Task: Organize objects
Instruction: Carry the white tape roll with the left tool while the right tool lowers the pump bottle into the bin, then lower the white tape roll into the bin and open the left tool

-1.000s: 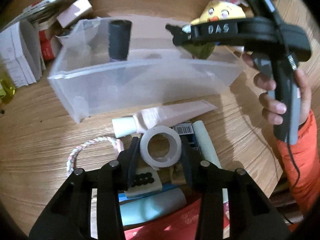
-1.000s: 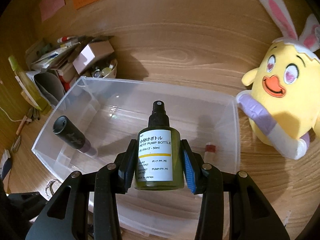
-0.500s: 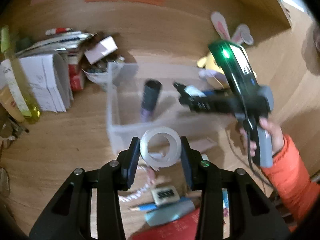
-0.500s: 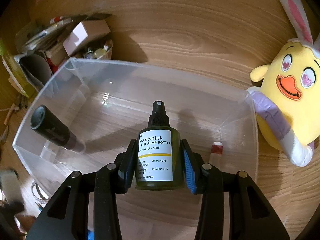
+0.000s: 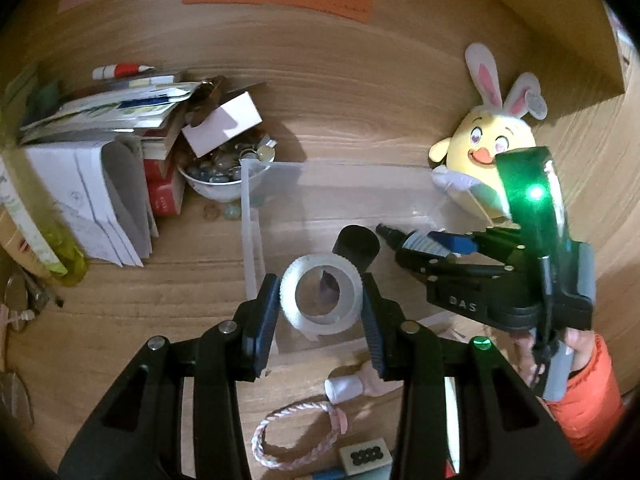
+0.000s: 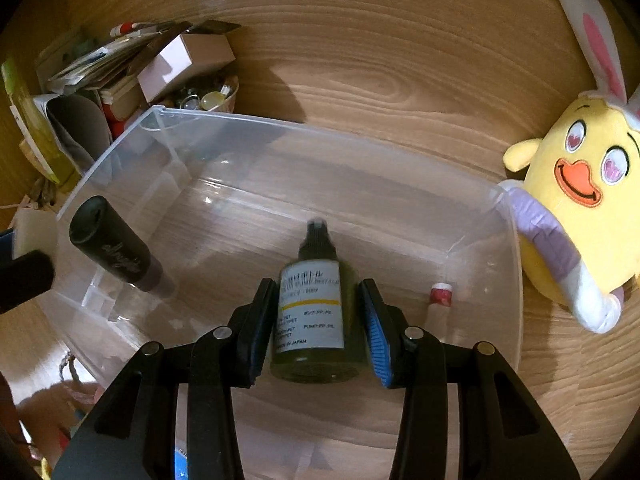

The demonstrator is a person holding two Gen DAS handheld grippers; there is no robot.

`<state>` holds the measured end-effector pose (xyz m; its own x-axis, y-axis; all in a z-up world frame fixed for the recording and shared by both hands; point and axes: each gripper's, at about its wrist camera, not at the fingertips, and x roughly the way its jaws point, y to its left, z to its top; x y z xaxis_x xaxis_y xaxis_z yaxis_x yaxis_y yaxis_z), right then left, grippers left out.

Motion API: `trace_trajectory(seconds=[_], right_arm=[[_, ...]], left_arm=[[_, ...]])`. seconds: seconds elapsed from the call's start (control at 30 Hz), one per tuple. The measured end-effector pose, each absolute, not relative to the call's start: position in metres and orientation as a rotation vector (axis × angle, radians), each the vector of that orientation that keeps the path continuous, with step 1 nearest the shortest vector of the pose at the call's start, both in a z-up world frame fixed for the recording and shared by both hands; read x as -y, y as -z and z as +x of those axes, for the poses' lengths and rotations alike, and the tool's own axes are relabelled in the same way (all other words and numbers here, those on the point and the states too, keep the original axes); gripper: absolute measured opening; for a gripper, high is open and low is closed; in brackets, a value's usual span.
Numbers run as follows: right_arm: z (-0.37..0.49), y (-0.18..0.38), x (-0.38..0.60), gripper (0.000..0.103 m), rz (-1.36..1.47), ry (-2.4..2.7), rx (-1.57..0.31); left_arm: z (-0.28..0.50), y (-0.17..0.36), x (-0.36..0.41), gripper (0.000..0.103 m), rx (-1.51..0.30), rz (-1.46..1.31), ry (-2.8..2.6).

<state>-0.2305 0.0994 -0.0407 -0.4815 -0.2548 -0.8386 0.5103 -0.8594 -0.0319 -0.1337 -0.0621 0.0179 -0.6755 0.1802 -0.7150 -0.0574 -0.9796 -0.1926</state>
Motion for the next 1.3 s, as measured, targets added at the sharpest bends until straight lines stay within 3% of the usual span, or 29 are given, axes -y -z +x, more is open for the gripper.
trace_trajectory(seconds=[0.5,0.63,0.87,1.0,1.07,1.3], right_arm=[[-0.197,0.01,-0.099,0.053,1.118,2.364,-0.378],[-0.18,-0.004,-0.107,0.064,1.055,2.376,-0.338],[-0.15,-0.021,-0.12,0.067,0.984,2.368,-0.295],[-0.134,-0.026,-0.131,0.074,0.947,2.363,-0.262],[-0.124,-0.029,-0.137,0.078,0.921,2.377,-0.261],[-0.097,-0.03,-0.159,0.08,0.885,2.413,-0.28]], left_arm=[[-0.139,-0.012,0.058,0.041,0.18,-1.223,-2.768],[-0.129,-0.017,0.058,0.047,0.164,-1.191,-2.787],[-0.106,-0.026,0.054,0.066,0.118,-1.131,-2.815],[-0.092,-0.029,0.053,0.074,0.107,-1.108,-2.823],[-0.085,-0.03,0.053,0.084,0.116,-1.101,-2.824],[-0.06,-0.027,0.06,0.093,0.141,-1.09,-2.827]])
